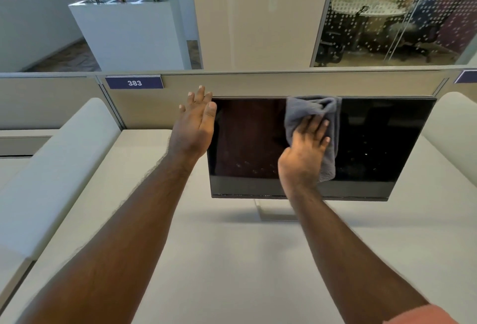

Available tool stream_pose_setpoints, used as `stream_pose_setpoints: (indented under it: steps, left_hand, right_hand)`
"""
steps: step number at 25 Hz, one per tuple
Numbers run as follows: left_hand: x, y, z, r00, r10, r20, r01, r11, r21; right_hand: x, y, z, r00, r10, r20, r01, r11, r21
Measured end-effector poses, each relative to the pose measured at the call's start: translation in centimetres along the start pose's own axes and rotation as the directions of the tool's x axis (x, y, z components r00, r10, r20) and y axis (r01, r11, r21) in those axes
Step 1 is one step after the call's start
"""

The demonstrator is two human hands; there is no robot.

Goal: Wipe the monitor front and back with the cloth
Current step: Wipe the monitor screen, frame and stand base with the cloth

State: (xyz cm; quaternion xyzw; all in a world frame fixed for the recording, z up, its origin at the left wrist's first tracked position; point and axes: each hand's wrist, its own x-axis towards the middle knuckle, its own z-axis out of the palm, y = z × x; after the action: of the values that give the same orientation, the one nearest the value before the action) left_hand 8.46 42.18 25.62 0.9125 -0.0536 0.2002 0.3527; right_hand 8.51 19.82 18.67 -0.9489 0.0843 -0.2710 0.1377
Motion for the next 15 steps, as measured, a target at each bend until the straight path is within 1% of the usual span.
stream_pose_setpoints:
  steps: [1, 2, 3, 4, 6, 7, 9, 11, 12, 13, 15]
  left_hand:
    - [0.1, 0.1, 0.1, 1.000, 0.023, -0.001, -0.023, 0.998, 0.057]
    - [0.1, 0.1, 0.3, 0.999, 0.042, 0.002, -0.042, 0.993, 0.106]
    - [0.2, 0.2, 0.5, 0.998, 0.057, 0.008, -0.057, 0.987, 0.148]
    - [0.2, 0.2, 0.7, 0.998, 0.069, 0.015, -0.070, 0.981, 0.182]
    - [0.3, 0.3, 0.9, 0.996, 0.084, 0.030, -0.089, 0.971, 0.220]
    - [0.3, 0.4, 1.0, 0.996, 0.087, 0.036, -0.093, 0.970, 0.225]
    - [0.4, 0.5, 1.0, 0.996, 0.084, 0.037, -0.090, 0.970, 0.226]
    - [0.4, 0.6, 1.0, 0.996, 0.084, 0.037, -0.091, 0.966, 0.240]
    - [0.3, 0.6, 0.9, 0.996, 0.086, 0.039, -0.093, 0.963, 0.251]
    - [0.3, 0.7, 0.9, 0.995, 0.086, 0.043, -0.094, 0.960, 0.262]
    - [0.3, 0.8, 1.0, 0.995, 0.086, 0.055, -0.099, 0.955, 0.281]
  right_hand:
    - [0.4, 0.4, -0.5, 0.999, 0.047, -0.009, -0.047, 0.998, 0.038]
    - [0.7, 0.3, -0.8, 0.999, 0.043, -0.019, -0.042, 0.998, 0.055]
    - [0.8, -0.3, -0.9, 0.999, -0.009, -0.033, 0.011, 0.998, 0.055]
    - [0.7, -1.4, -0.8, 0.994, -0.100, -0.044, 0.102, 0.994, 0.046]
    - [0.0, -4.0, -0.1, 0.951, -0.306, -0.041, 0.308, 0.948, 0.075]
    - [-0.4, -5.1, 0.2, 0.923, -0.384, -0.015, 0.383, 0.919, 0.096]
    - [-1.0, -6.2, 0.7, 0.889, -0.458, 0.029, 0.451, 0.884, 0.122]
    - [-1.1, -5.4, 0.6, 0.898, -0.438, 0.025, 0.433, 0.893, 0.122]
    - [-0.9, -4.3, 0.4, 0.917, -0.397, 0.021, 0.394, 0.914, 0.100]
    - [-0.6, -3.0, 0.1, 0.943, -0.332, 0.012, 0.331, 0.942, 0.064]
    - [0.6, 0.4, -1.0, 0.992, -0.121, -0.019, 0.121, 0.992, 0.023]
